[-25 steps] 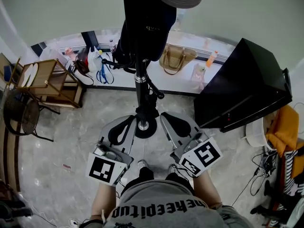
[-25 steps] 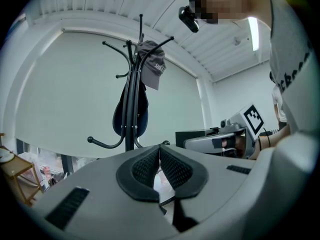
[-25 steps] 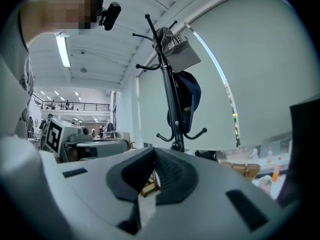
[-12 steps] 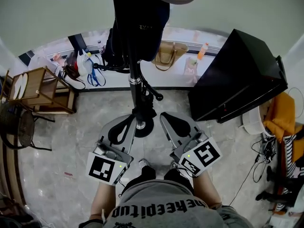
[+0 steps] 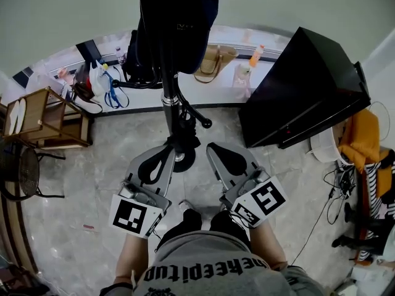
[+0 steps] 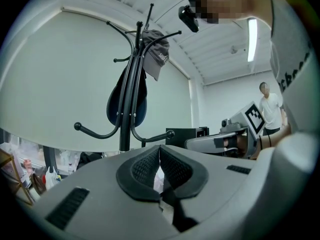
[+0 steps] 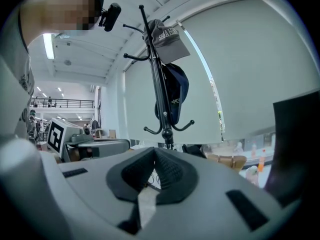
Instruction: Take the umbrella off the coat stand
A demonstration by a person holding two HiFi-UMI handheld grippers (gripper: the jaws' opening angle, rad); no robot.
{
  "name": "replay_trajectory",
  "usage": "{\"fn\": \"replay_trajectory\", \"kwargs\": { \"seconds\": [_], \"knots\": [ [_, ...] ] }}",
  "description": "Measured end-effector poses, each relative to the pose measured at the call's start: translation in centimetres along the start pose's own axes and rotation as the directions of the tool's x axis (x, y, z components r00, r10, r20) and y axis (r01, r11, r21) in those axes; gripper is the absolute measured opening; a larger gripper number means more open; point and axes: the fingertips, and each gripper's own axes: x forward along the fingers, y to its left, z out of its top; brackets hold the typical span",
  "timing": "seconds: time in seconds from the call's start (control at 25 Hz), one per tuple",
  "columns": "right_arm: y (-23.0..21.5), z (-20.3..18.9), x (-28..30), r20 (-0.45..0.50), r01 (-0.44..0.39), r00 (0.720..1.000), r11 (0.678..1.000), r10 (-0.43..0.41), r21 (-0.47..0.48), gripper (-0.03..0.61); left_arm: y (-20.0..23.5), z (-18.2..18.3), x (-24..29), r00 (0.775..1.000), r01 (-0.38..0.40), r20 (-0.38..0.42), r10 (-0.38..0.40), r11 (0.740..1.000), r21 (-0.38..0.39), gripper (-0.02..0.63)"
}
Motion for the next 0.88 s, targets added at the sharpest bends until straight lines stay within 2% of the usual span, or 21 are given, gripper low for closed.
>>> {"fn": "replay_trajectory", "kwargs": {
  "seconds": [0.48, 0.88],
  "knots": [
    [-0.3, -1.2, 0.1, -0.016, 0.034, 0.999, 0.999, -0.033, 0.041, 0.011, -0.1, -1.9, 0.5, 0.997, 0.039, -0.058, -0.04, 0.999, -0.034, 0.017],
    [-0.5, -2.1, 0.0, -0.024, 0.05, 0.999, 0.996, -0.048, 0.07, 0.012, 0.2, -3.9, 1.0, 0.993, 0.036, -0.111, -0.037, 0.999, -0.013, 0.017]
  ]
}}
